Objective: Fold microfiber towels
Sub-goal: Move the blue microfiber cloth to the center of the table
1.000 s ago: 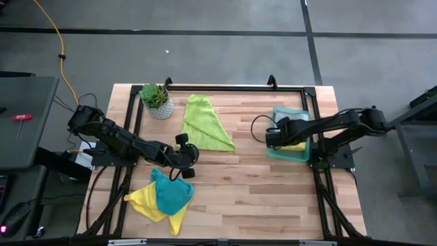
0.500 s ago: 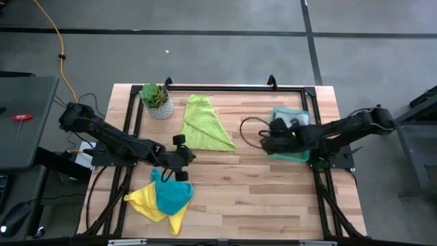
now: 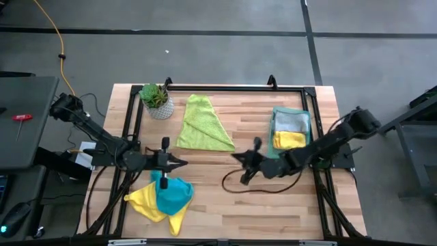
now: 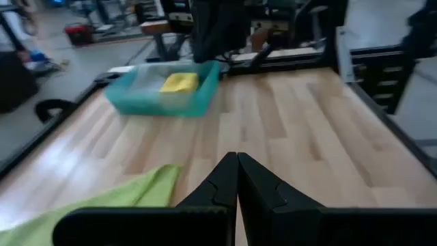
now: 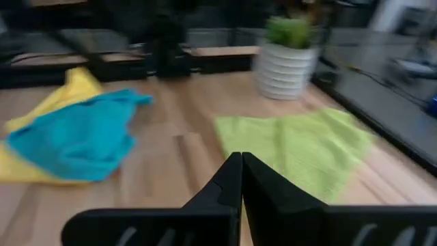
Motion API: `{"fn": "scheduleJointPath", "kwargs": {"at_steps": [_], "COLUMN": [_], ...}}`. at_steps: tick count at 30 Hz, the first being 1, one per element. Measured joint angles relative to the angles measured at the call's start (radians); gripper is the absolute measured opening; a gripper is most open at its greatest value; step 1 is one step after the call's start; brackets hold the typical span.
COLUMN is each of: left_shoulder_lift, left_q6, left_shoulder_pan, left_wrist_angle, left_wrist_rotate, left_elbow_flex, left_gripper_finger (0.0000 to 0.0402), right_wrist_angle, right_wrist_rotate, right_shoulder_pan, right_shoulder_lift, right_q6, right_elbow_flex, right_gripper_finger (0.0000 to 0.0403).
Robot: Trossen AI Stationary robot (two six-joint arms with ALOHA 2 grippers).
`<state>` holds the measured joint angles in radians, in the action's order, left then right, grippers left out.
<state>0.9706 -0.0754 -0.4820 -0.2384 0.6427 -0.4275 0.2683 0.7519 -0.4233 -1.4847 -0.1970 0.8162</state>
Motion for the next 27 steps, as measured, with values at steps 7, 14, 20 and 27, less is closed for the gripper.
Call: {"fn": "scheduleJointPath", "kwargs": {"at_steps": [7,14,20,27], "left_shoulder_lift": [-0.063,-0.058,-0.048,-0.028], "left_q6": [-0.101,-0.123,-0.120,-0.087], "left_shoulder_pan": [0.057,0.053,0.017,-0.008], "left_wrist_angle": [-0.058,-0.053,-0.052,-0.082], "left_wrist_rotate": [-0.164,-0.168,-0.168,-0.168], "left_elbow_flex": [0.097,0.101,0.101,0.101], "left_gripper_finger": [0.0000,0.0000,0.0000,0.0000], "right_wrist_angle": [0.198,0.200,0.201,0.200], "right_wrist_rotate": [-0.274,-0.284,-0.291,-0.291], "right_shoulder_pan": [0.047,0.085,0.087,0.089], "right_shoulder_lift": [-0.138,-0.131,-0.131,-0.131], "right_q6": [0.132,0.107,0.111,0.104], "right_elbow_flex": [0.000,0.000,0.000,0.000], "right_gripper_finger": [0.0000,0.0000,0.0000,0.0000]}}
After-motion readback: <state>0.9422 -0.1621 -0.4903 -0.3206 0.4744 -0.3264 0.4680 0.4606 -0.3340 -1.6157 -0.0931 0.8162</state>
